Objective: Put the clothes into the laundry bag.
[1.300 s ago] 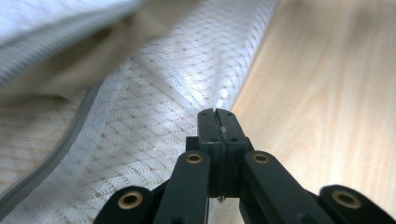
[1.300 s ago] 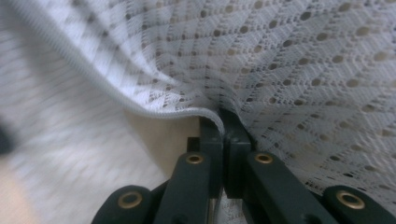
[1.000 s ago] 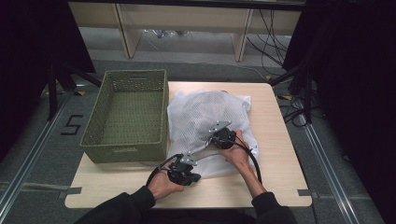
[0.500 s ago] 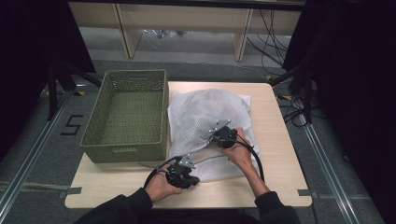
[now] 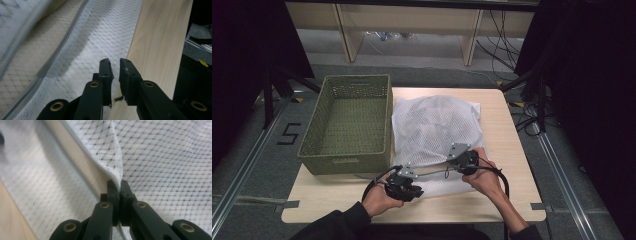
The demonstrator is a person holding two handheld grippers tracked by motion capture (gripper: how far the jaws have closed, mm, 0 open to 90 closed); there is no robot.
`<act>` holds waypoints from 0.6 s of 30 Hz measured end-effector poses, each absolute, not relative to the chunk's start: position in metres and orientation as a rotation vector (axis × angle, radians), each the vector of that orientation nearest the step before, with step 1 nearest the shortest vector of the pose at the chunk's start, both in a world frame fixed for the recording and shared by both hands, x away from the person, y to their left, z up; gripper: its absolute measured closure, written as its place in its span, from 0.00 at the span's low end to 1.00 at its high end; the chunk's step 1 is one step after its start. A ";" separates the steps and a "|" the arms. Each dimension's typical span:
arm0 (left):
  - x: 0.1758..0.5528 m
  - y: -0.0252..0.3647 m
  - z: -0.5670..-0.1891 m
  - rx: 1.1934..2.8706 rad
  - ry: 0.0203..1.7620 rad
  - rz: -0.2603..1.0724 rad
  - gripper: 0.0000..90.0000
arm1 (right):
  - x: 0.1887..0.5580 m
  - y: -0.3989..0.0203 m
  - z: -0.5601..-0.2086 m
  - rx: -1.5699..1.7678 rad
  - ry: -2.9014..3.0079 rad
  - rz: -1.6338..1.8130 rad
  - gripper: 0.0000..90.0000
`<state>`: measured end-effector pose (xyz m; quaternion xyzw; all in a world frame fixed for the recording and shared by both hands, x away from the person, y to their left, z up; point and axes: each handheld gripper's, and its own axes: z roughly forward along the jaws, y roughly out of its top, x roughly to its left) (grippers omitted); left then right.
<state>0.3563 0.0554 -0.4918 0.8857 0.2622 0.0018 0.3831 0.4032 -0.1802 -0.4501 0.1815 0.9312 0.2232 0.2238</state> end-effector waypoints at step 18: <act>0.347 0.084 -0.476 2.254 0.712 0.125 0.45 | 0.398 -0.182 -0.477 0.490 2.653 0.544 0.91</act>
